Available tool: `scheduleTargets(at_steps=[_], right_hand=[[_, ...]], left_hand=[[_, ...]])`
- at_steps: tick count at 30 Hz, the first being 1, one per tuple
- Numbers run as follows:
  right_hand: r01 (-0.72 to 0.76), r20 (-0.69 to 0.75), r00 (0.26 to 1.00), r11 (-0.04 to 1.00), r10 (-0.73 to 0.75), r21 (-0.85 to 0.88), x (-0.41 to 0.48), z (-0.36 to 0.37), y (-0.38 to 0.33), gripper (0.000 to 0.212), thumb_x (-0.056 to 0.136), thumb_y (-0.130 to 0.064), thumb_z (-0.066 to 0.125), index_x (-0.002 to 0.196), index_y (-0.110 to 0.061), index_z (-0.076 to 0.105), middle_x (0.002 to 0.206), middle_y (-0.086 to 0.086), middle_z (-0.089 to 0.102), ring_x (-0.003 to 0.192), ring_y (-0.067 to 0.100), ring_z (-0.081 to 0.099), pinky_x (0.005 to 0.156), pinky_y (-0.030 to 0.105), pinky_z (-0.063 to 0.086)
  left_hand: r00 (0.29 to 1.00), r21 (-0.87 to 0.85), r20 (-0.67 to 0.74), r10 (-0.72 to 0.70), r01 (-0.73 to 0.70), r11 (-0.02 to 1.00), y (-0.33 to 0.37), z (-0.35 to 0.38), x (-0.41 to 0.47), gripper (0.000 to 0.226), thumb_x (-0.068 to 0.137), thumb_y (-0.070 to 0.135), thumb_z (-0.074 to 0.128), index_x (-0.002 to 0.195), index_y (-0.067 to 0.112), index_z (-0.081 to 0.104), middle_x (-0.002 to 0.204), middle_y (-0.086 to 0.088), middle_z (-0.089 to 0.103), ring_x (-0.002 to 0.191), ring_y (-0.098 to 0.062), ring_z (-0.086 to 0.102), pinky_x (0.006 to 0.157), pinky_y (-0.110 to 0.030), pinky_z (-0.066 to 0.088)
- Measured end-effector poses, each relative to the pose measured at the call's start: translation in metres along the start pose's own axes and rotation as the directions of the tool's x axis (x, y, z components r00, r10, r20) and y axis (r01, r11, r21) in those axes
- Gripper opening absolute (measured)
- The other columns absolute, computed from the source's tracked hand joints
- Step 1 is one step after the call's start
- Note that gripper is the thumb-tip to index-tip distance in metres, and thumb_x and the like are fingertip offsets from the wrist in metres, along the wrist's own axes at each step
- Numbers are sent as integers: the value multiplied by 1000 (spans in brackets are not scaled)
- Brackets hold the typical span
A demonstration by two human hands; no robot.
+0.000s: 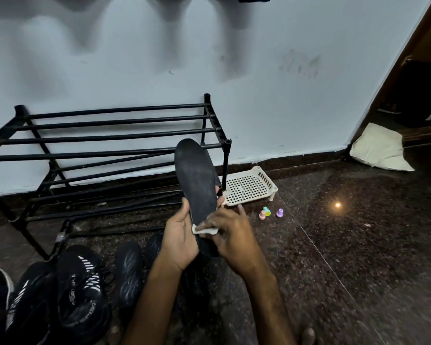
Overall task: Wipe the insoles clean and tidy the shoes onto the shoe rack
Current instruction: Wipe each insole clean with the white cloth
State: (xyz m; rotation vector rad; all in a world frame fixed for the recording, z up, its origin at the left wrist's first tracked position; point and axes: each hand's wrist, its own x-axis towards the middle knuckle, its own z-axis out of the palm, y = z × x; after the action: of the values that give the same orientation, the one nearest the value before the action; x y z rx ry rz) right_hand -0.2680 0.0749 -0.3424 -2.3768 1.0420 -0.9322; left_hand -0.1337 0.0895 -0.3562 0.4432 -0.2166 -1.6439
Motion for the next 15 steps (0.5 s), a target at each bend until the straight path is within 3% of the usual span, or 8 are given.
scheduleTargets(at_steps=[2, 4, 6, 12, 15], right_hand=[[-23, 111, 994, 996, 13, 90, -8, 3, 2, 14, 77, -22, 78, 89, -30, 77, 91, -19, 66, 94, -6, 59, 109, 38, 28], [-136, 282, 957, 964, 68, 228, -14, 0, 7, 15, 73, -14, 83, 86, -21, 79, 84, -15, 67, 84, -3, 63, 89, 20, 43], [-290, 383, 910, 903, 158, 316, -22, -8, 15, 14, 72, -7, 83, 83, -14, 79, 82, -7, 71, 75, -2, 64, 72, 14, 48], [-550, 192, 834, 751, 517, 366, -56, -1, 82, 12, 82, -10, 76, 84, -21, 74, 84, -4, 74, 74, 7, 64, 70, 30, 54], [-638, 209, 753, 613, 624, 466, -75, 20, 100, 23, 88, 0, 66, 101, -17, 71, 97, 0, 70, 77, 8, 61, 67, 23, 52]], left_hand=[[1000, -39, -23, 19, -20, 999, 3, -12, 6, 56, 100, 43, 36, 124, 2, 66, 139, -15, 57, 131, -32, 51, 103, -53, 42], [999, -61, -31, 20, -22, 998, 4, -27, 9, 55, 101, 42, 35, 129, 3, 61, 143, -13, 54, 133, -30, 49, 103, -53, 42], [1000, -58, -27, 2, -4, 998, 2, -38, 9, 54, 102, 42, 34, 132, 4, 59, 145, -12, 52, 134, -29, 49, 105, -53, 40], [987, 6, -148, -61, 62, 998, -22, -67, 8, 53, 105, 42, 32, 140, 8, 54, 141, -13, 55, 130, -32, 52, 103, -53, 43], [950, 67, -291, -117, 143, 987, -38, -80, 9, 54, 104, 41, 34, 139, 4, 51, 135, -18, 59, 120, -35, 60, 99, -50, 49]])
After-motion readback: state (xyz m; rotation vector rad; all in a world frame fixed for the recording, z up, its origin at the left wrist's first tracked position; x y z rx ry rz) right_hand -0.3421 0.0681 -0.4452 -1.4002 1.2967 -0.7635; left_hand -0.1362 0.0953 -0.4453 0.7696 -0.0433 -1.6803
